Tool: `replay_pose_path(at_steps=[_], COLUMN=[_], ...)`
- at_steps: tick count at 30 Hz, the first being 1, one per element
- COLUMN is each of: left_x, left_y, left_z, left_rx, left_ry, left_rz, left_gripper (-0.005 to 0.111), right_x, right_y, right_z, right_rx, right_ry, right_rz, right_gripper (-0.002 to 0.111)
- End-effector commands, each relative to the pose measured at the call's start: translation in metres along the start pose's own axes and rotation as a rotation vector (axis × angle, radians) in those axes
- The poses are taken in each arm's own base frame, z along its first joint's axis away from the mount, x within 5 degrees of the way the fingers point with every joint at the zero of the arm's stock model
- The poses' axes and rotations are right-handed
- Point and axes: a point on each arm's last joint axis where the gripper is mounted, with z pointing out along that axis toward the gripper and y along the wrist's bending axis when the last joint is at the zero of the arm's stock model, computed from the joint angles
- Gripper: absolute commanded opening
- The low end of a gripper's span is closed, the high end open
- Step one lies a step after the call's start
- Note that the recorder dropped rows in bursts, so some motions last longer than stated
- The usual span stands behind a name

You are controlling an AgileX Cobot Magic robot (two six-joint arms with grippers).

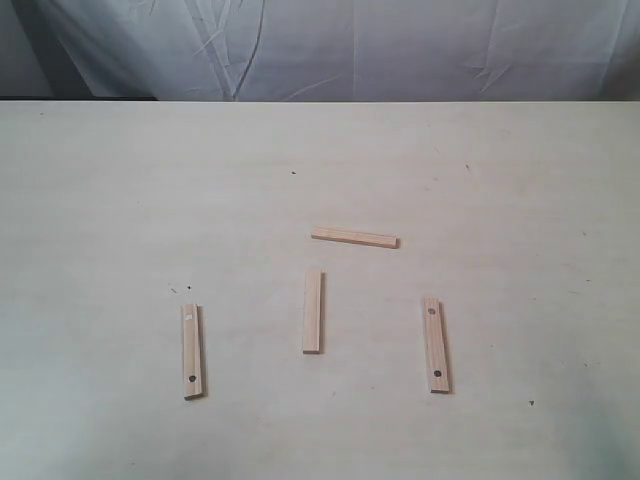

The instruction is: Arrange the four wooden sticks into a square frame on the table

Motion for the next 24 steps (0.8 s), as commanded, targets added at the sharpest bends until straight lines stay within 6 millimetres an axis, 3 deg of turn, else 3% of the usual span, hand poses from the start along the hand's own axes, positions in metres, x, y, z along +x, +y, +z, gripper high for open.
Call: replay_pose_path(at_steps=[1,15,24], left_x=[0.001,0.001,0.001], left_y=[0.0,0.0,0.0], left_z=[0.0,0.0,0.0], left_rx=[-0.003,-0.003,-0.003], left_ry=[-0.008,-0.008,-0.008], left_rz=[-0.003,-0.003,-0.003], left_gripper=[0.0,0.0,0.0], right_x=[-0.001,-0.002,-0.029], right_y=[0.0,-0.001,-0.001], right_z=[0.0,0.0,-0.005], right_rx=[0.005,0.008,0.015], right_ry=[-0.02,-0.036,-0.336], right_rz=[0.002,-0.005,-0.004], right_gripper=[-0.001,-0.001,-0.001])
